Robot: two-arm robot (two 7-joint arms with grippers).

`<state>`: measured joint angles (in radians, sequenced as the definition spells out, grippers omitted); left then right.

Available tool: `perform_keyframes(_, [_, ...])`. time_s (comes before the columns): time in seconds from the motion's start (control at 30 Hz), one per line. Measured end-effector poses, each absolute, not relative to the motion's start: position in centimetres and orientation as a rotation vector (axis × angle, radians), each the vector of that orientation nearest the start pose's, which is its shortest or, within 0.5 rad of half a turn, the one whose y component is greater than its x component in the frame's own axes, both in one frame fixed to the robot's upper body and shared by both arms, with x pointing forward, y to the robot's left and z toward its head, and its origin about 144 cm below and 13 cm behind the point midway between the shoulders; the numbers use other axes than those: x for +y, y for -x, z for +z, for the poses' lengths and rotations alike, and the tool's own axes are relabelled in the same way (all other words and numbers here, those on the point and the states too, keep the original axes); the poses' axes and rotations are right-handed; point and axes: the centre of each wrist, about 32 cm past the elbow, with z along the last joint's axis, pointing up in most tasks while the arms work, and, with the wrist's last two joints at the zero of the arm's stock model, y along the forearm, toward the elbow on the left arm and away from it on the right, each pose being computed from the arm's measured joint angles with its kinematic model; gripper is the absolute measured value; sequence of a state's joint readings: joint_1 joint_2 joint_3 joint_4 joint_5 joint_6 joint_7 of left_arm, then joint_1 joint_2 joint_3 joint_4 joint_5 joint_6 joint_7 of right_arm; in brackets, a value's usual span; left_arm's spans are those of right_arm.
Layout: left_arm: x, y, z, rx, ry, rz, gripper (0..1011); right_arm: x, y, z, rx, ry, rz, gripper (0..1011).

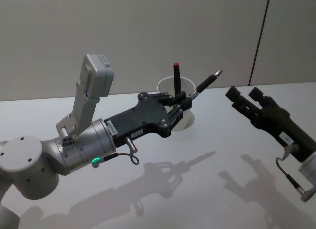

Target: Place the pen into the pen holder.

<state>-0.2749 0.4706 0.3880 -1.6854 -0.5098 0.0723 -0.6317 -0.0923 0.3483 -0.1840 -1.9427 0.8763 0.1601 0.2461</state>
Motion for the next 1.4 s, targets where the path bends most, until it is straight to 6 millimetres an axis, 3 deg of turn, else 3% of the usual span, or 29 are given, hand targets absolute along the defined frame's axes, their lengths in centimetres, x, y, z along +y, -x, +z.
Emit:
perform_keyframes(0.43, [23.6,-50.2,124.4,-0.109,0.046,0.538,129,-22.7,-42.2,123.0,0.501,-0.491,-0.784,1002])
perform_keyframes(1.4, [23.6,-50.2,124.4,-0.109,0.046,0.538,129,-19.1,-43.7,123.4,0.671,-0.507,-0.810,1002])
